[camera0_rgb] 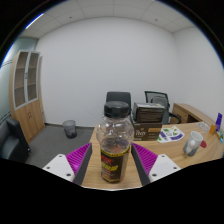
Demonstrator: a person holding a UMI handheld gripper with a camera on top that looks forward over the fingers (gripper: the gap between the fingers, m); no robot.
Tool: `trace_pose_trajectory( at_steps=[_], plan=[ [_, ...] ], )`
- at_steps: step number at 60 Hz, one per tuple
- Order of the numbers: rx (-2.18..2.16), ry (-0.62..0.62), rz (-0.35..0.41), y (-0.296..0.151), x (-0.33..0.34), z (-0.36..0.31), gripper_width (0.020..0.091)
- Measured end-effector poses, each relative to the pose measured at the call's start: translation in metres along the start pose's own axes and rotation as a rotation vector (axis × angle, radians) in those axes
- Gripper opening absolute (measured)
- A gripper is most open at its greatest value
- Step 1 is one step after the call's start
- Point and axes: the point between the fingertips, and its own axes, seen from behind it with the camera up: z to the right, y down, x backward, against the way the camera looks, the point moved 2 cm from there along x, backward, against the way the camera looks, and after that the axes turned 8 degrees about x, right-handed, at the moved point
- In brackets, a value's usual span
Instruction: Pour water
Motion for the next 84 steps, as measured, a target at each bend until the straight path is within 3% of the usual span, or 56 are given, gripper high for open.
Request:
trace_pose_trajectory(
  at_steps=[5,9,16,23,34,38,49,58,75,84],
  plan=[
    [-0.016,0.017,0.016,-0.003,-0.021,0.001,0.0691],
    [-0.024,0.051,0.014,0.000,-0.029,0.008,0.0536],
    [-0.031,0.043,0.043,-0.002,-0.029,0.008,0.0478],
    [-0.009,0.030,0.058,-0.002,-0.025,0.009,0.0371],
    [-0.065,-0.040,0.074,-0.017,-0.014,0.023,0.0369],
    [-0.171,-0.098,0.117,-0.041,-0.004,0.033,0.0368],
    [-0.696,-0.316,0.182,-0.104,0.020,0.091,0.0366],
    [-1.144,-0.453,0.185,-0.124,0.016,0.161,0.0366],
    [-1.849,-0.525,0.131,-0.071,-0.020,0.277,0.0366],
    [-2.030,-0.540,0.066,-0.043,-0.041,0.295,0.0366]
  ],
)
